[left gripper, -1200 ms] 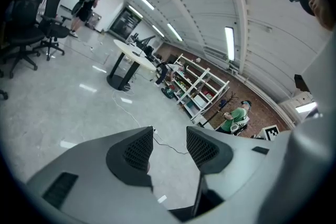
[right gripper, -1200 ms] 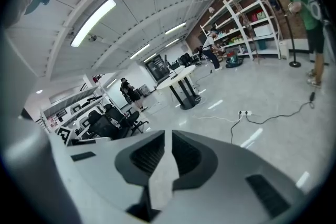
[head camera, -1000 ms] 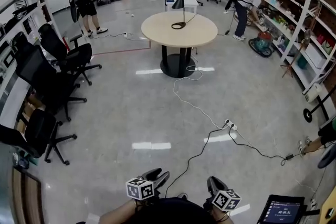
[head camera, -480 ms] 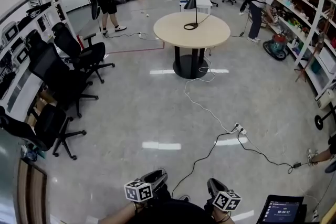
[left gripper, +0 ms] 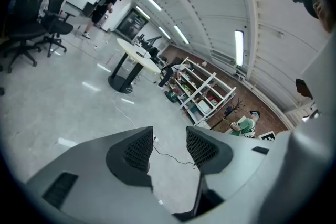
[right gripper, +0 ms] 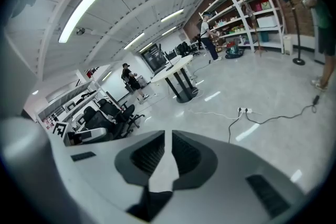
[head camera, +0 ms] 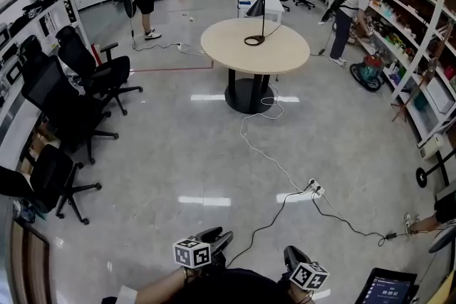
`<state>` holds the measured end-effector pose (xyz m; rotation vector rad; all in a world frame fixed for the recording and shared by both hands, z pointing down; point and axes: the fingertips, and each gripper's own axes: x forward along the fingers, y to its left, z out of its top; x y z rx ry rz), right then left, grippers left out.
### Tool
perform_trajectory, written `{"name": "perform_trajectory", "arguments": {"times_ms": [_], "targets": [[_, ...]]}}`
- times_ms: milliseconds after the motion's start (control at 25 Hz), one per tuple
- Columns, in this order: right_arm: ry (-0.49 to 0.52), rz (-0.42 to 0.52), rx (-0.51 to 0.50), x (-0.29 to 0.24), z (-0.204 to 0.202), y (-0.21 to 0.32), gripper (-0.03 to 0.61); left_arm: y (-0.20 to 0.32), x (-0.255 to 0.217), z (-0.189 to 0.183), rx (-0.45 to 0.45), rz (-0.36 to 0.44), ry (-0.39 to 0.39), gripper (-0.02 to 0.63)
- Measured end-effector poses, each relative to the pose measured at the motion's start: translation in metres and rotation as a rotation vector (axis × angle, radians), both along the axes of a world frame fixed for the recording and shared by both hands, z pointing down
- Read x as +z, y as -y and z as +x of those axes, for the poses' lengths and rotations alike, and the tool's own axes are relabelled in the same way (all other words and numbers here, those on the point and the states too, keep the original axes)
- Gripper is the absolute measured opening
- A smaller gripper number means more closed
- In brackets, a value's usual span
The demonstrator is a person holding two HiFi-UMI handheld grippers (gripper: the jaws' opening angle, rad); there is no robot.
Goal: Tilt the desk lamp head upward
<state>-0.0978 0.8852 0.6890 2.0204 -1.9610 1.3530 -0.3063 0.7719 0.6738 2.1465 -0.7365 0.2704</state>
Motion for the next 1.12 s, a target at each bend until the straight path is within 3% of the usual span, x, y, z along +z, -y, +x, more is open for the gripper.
{"name": "perform_trajectory", "arguments": {"times_ms": [200,360,680,920,1120], "targets": [[-0.043,-0.011,0.023,-0.012,-0.001,0.047,0.044,0.062,-0.011,0.017,0.061,0.027,-0.043,0.210],[-0.081,-0.002,0.050,-0.025,-0.002,0.086,0.044,0.105,-0.010,0.009,0.083,0.024,-0.059,0.210],[-0.118,-0.038,0.032,-0.030,-0.012,0.131,0.044,0.160,0.021,-0.037,0.041,-0.028,-0.002,0.210],[-0.090,-0.045,0.003,-0.017,-0.010,0.177,0.044,0.184,0.025,-0.026,0.012,-0.058,-0.013,0.210],[-0.064,-0.003,-0.074,-0.016,-0.003,0.247,0.044,0.222,0.010,-0.014,-0.014,0.014,0.024,0.210]]}}
